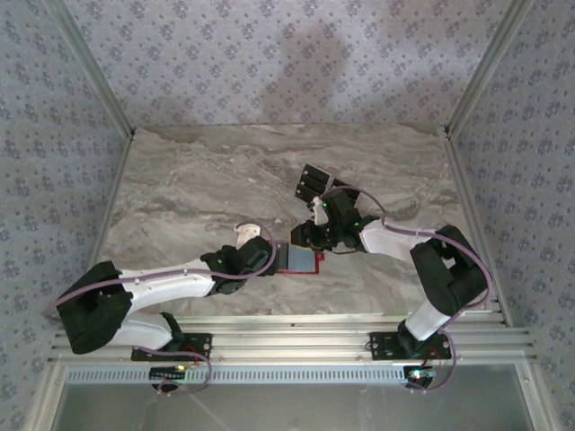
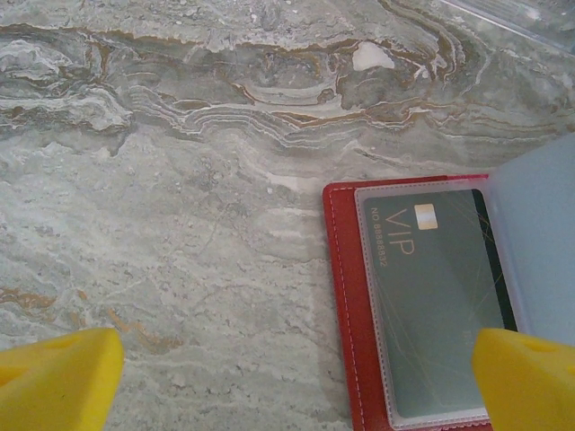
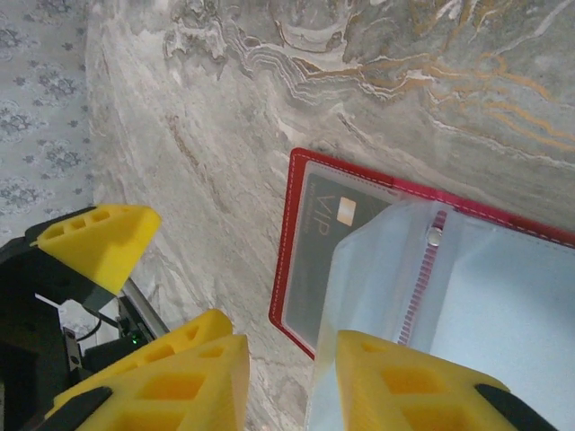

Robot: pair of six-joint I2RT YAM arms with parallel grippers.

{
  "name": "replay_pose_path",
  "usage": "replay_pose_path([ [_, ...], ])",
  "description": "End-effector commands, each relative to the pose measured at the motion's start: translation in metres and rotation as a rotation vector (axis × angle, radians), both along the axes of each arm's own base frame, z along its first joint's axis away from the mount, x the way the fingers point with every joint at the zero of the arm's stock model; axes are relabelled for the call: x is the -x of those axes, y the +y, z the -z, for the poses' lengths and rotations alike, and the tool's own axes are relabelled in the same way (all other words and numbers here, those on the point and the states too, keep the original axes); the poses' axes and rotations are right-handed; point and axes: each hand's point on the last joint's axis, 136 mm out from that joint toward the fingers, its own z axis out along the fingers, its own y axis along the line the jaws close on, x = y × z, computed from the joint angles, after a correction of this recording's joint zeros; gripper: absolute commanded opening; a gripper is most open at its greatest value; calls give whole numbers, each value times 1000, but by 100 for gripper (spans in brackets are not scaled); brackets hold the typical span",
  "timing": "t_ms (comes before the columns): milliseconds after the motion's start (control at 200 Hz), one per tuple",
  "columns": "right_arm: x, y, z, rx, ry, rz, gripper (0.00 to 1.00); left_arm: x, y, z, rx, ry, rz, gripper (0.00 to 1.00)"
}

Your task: Put the credit cards into the card holder

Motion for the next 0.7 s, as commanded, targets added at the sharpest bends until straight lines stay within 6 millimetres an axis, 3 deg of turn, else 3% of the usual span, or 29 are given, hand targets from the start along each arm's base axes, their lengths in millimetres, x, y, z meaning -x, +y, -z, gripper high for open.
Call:
replay_pose_path([
  [0, 2, 5, 7, -16, 30, -2, 30, -1, 2, -4, 26, -18, -14, 99],
  [495, 1, 21, 20, -61, 69, -2, 19, 0, 5, -7, 35, -29, -18, 99],
  [610, 2, 28, 19, -88, 65, -10, 30, 0, 5, -7, 37, -31, -18, 99],
  [695, 2, 31, 17, -93, 59, -15, 32, 0, 6, -8, 36, -33, -18, 100],
])
